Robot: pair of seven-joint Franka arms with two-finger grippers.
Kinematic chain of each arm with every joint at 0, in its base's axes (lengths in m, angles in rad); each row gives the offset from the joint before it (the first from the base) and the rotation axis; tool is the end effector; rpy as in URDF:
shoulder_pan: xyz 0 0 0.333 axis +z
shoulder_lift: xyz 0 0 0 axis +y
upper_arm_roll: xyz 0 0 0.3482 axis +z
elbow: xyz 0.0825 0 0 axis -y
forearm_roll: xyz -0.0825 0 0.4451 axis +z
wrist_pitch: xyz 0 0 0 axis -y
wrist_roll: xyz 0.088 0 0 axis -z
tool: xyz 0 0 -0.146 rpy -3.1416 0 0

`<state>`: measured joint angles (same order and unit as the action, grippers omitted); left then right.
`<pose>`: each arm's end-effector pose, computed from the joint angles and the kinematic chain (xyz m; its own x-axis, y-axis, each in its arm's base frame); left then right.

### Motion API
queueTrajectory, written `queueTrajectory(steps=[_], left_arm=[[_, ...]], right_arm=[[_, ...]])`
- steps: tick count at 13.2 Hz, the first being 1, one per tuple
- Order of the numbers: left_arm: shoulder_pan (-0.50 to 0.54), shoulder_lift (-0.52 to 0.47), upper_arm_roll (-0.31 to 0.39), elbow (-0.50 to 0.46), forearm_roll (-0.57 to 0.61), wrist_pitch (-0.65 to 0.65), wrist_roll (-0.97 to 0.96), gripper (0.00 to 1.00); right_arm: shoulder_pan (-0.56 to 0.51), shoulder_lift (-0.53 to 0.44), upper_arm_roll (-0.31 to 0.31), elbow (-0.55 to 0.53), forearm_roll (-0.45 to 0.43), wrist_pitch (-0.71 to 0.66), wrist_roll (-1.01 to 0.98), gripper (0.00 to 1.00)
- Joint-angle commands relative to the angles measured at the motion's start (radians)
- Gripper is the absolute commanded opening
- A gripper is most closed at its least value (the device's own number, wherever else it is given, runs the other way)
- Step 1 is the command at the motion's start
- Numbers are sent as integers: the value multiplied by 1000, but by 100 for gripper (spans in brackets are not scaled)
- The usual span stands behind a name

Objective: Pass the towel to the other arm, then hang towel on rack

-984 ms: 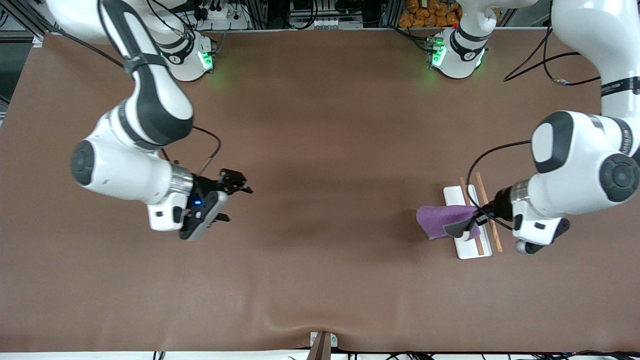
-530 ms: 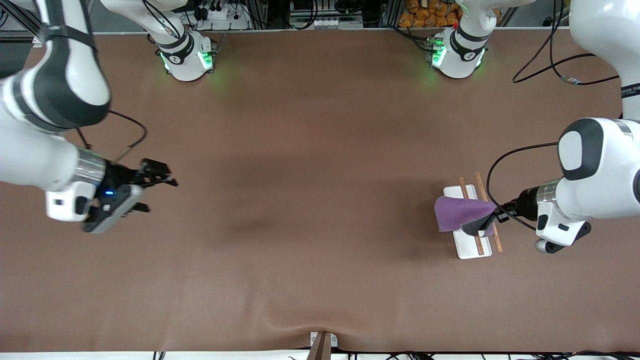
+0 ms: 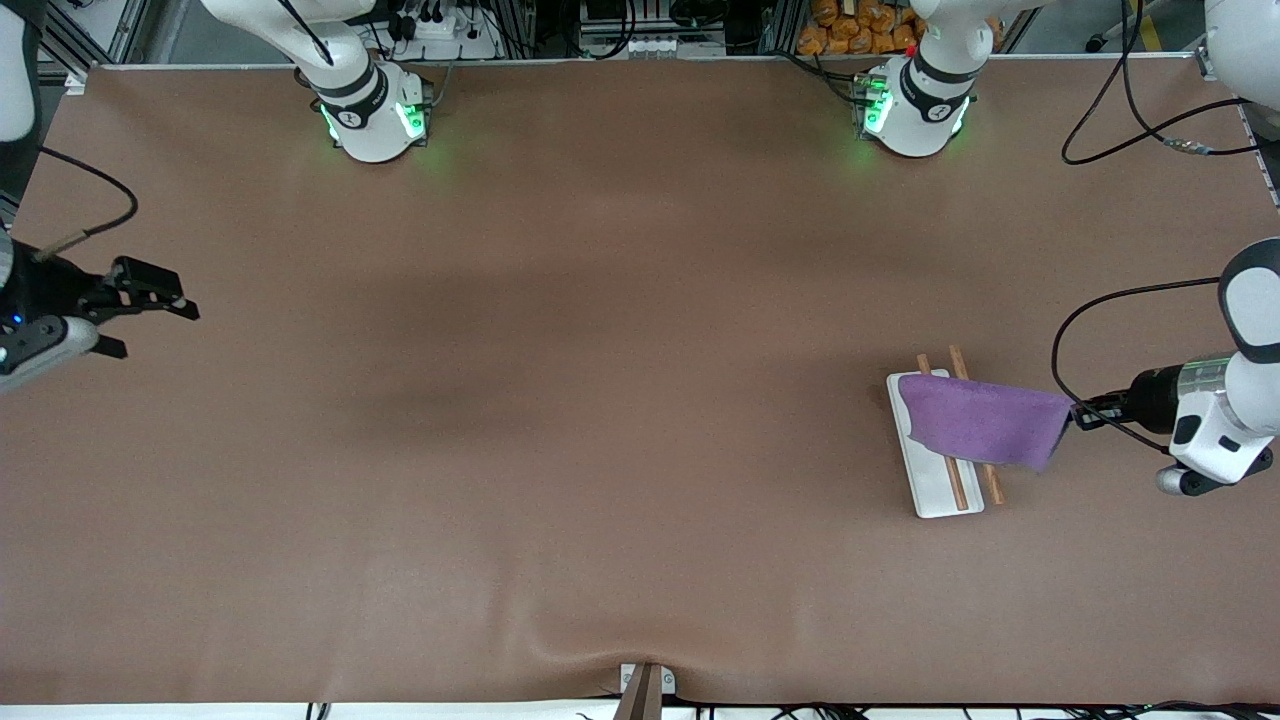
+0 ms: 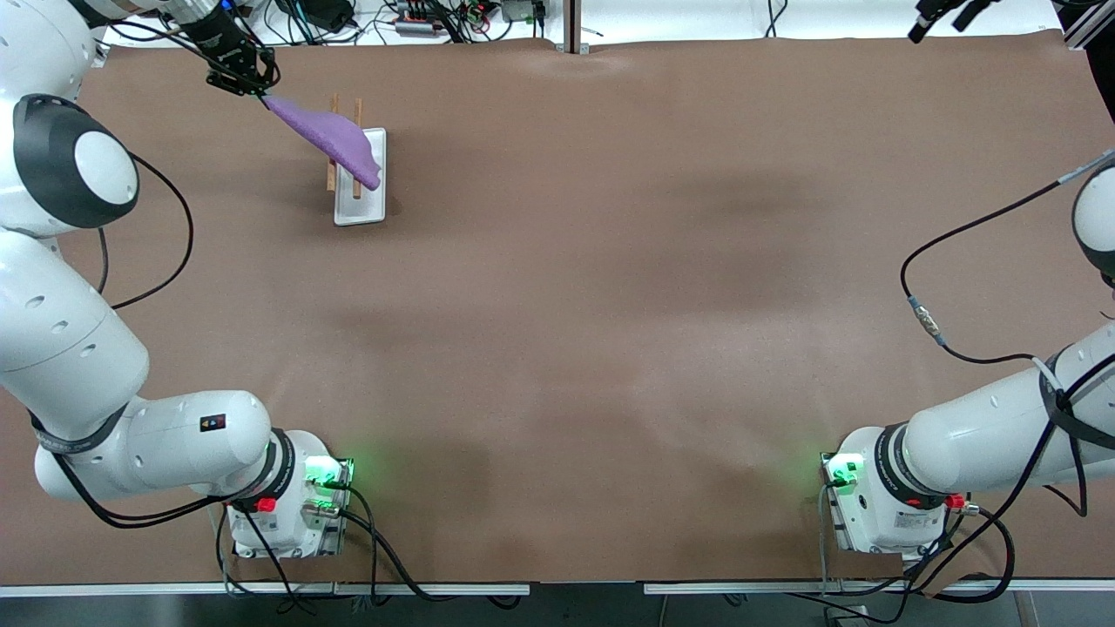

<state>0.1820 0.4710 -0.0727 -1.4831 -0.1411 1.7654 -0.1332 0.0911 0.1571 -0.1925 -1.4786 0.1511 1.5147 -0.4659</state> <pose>0.7316 0.0691 0.3585 0.9417 0.2635 -0.2091 0.2950 -0.9457 0.1365 0.6544 -0.0353 0.5647 0.9316 0.3599 -0.0507 0.3481 -0.9236 -0.1605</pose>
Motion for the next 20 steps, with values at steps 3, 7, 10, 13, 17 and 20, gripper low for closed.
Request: queueTrajectory(steps=[3,7,10,13,17,20], left_arm=[[19,-8,-10,-8,17,-11,17,0],[11,-6,-10,-6,8,-11,6,22],[-1,-12,-18,-2,5,-11,-5,100],[-22,-46,-16,1,20,-12,-5,100],[-30,-136,-27,6,53,-63,0,100],[-46,-247,-61,6,144,-78,0,100]], right_arm=[[-46,-99,53,-48,-79,-114,297,100],[-148,-191,211,-92,-148,-131,456,100],[-148,-199,209,-89,-154,-116,467,100],[-149,-205,203,-83,-163,-100,467,100],[-151,-205,200,-63,-163,-73,467,100],[-166,-203,191,-61,-163,-59,455,100]])
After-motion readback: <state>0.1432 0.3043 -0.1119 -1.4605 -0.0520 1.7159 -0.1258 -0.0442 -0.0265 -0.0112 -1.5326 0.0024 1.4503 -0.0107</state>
